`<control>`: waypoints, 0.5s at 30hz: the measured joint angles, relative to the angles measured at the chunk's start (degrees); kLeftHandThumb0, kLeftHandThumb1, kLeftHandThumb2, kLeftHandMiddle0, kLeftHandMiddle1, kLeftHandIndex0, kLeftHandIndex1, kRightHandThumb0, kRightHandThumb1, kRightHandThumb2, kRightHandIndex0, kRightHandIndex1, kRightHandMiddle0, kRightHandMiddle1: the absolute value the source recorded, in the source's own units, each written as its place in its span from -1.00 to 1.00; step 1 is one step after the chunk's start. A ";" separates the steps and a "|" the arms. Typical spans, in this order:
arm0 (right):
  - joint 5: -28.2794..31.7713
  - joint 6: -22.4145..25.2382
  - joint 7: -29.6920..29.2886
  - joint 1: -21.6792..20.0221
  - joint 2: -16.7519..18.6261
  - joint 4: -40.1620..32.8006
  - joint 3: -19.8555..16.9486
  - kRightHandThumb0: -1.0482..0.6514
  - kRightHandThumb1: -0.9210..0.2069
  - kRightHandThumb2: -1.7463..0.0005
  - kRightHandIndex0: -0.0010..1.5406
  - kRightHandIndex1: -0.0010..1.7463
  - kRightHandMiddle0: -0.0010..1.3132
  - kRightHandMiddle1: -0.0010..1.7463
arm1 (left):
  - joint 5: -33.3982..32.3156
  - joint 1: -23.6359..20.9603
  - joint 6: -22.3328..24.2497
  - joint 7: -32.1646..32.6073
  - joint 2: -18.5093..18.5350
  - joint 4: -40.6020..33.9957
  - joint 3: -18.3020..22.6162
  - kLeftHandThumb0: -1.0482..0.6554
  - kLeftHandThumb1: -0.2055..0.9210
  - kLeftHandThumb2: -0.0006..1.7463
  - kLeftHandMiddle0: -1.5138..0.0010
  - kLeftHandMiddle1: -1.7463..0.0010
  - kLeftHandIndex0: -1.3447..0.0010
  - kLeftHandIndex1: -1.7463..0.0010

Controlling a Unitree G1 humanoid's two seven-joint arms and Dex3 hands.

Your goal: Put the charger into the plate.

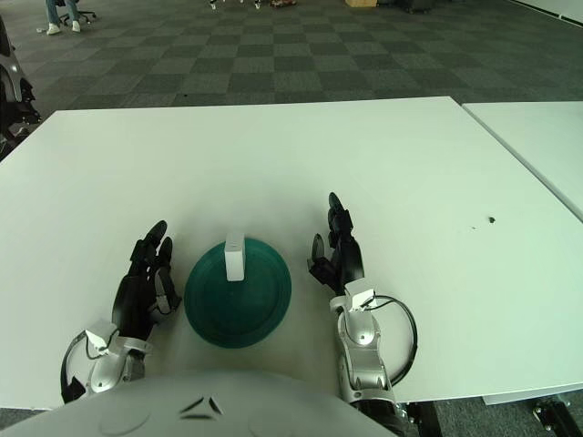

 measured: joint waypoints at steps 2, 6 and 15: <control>-0.21 -0.39 -0.08 0.78 -0.23 -0.38 0.08 -0.78 -1.00 -0.05 -0.98 -0.99 -1.00 -0.74 | 1.46 0.40 -0.54 0.90 -0.27 0.00 -0.56 -0.96 1.00 0.16 0.80 1.00 1.00 0.52; -0.61 -0.84 -0.88 1.14 -0.40 -0.39 0.18 -0.78 -1.00 -0.06 -0.97 -0.99 -1.00 -0.74 | 3.36 0.36 -1.10 2.15 -0.48 0.15 -1.31 -0.96 1.00 0.15 0.84 1.00 1.00 0.56; -0.61 -0.97 -1.17 1.41 -0.75 -0.61 0.17 -0.77 -1.00 -0.07 -0.97 -1.00 -1.00 -0.75 | 4.11 -1.71 -1.64 2.47 -0.07 1.39 -1.69 -0.96 1.00 0.16 0.89 1.00 1.00 0.63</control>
